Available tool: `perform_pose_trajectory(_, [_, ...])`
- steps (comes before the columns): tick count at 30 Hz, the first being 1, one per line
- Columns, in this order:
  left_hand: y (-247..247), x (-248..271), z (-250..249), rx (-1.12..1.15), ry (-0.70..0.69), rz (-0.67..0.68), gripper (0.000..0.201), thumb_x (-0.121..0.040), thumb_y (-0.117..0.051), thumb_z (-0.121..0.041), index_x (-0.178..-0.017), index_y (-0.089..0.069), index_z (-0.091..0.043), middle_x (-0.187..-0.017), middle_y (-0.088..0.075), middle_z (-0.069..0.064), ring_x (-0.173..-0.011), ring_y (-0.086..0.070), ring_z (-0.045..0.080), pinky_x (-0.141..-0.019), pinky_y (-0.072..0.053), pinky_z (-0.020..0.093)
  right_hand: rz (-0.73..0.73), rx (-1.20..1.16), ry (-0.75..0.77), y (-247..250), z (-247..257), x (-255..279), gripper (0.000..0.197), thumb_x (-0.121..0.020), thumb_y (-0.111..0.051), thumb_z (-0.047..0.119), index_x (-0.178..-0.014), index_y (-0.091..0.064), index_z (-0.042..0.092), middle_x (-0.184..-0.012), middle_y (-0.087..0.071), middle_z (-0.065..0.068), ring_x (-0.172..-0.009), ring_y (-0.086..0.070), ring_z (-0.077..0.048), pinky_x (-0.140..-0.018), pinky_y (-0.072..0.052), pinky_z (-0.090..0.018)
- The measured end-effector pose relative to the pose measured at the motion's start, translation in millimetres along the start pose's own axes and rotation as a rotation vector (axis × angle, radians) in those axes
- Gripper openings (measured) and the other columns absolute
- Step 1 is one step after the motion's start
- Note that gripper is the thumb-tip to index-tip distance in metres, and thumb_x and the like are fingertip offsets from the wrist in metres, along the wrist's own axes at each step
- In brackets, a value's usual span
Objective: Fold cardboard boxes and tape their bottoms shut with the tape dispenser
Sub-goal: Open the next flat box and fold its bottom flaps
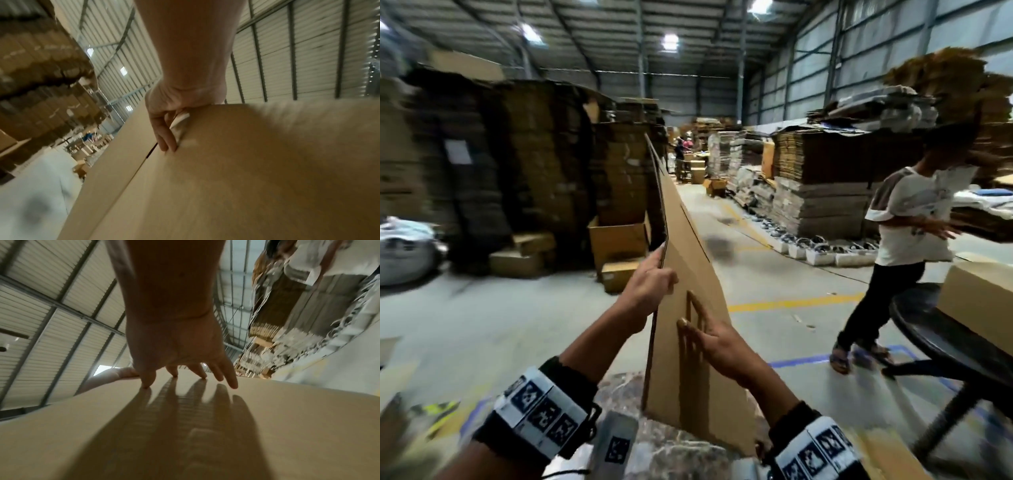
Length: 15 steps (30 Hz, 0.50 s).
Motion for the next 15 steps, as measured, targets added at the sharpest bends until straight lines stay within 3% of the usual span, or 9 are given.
perform_pose_trajectory(2, [23,15,-5,-0.054,0.028,-0.043,0.061,-0.093,-0.042,0.005,-0.148,-0.037,-0.022,-0.108,-0.057,-0.002,-0.088,-0.055,0.015,-0.066,-0.047,0.024,0.046,-0.113,0.044,-24,14,-3,0.08,-0.081,-0.051,0.076,-0.15,-0.02,0.048,-0.153,-0.04,0.001,-0.133,-0.045,-0.017,-0.106,-0.041,-0.032])
perform_pose_trajectory(4, [42,31,-4,-0.099,0.067,-0.075,0.061,-0.092,-0.042,0.006,-0.147,-0.039,-0.022,-0.106,-0.056,-0.005,-0.091,-0.055,0.016,-0.07,-0.05,0.027,0.091,-0.17,0.086,-46,28,-5,0.09,-0.072,-0.047,0.084,-0.15,-0.018,0.051,-0.158,-0.03,0.007,-0.14,-0.037,-0.016,-0.114,-0.036,-0.038])
perform_pose_trajectory(6, [58,45,3,-0.153,0.13,-0.092,0.059,-0.092,-0.044,0.003,-0.144,-0.039,-0.024,-0.11,-0.056,-0.003,-0.099,-0.056,0.019,-0.08,-0.054,0.036,0.154,-0.213,0.09,-66,39,-7,0.09,-0.071,-0.045,0.088,-0.148,-0.011,0.058,-0.162,-0.02,0.011,-0.145,-0.03,-0.018,-0.116,-0.032,-0.048])
perform_pose_trajectory(8, [73,56,11,-0.176,0.197,-0.1,0.057,-0.091,-0.044,0.0,-0.142,-0.039,-0.026,-0.12,-0.057,0.005,-0.104,-0.057,0.023,-0.083,-0.055,0.043,0.222,-0.269,0.054,-85,47,-7,0.086,-0.075,-0.045,0.087,-0.148,-0.01,0.059,-0.163,-0.019,0.01,-0.145,-0.029,-0.02,-0.115,-0.032,-0.051])
perform_pose_trajectory(11, [88,70,23,-0.208,0.271,-0.071,0.044,-0.095,-0.044,-0.006,-0.136,-0.041,-0.022,-0.115,-0.06,0.01,-0.098,-0.062,0.025,-0.072,-0.055,0.036,0.263,-0.373,-0.041,-107,53,-4,0.072,-0.087,-0.04,0.073,-0.151,-0.017,0.05,-0.156,-0.034,0.006,-0.138,-0.04,-0.024,-0.105,-0.04,-0.051])
perform_pose_trajectory(13, [84,78,34,-0.292,0.299,-0.037,0.026,-0.101,-0.043,-0.018,-0.126,-0.044,-0.02,-0.109,-0.061,0.011,-0.093,-0.065,0.024,-0.072,-0.057,0.037,0.216,-0.428,-0.065,-115,53,-5,0.055,-0.095,-0.034,0.066,-0.147,-0.032,0.048,-0.142,-0.048,0.008,-0.121,-0.052,-0.014,-0.09,-0.049,-0.043])
perform_pose_trajectory(15, [81,86,49,-0.355,0.309,0.002,0.022,-0.104,-0.039,-0.029,-0.123,-0.045,-0.021,-0.11,-0.062,0.01,-0.093,-0.066,0.023,-0.074,-0.06,0.038,0.163,-0.492,-0.086,-122,58,-10,0.039,-0.099,-0.03,0.061,-0.131,-0.048,0.045,-0.121,-0.056,0.017,-0.106,-0.056,-0.006,-0.085,-0.05,-0.042])
Point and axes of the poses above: each hand's wrist, its own x-axis away from the middle knuckle, its own y-axis out of the back of the hand, z = x × y, the point moved 4 cm from there along -x, towards the middle knuckle
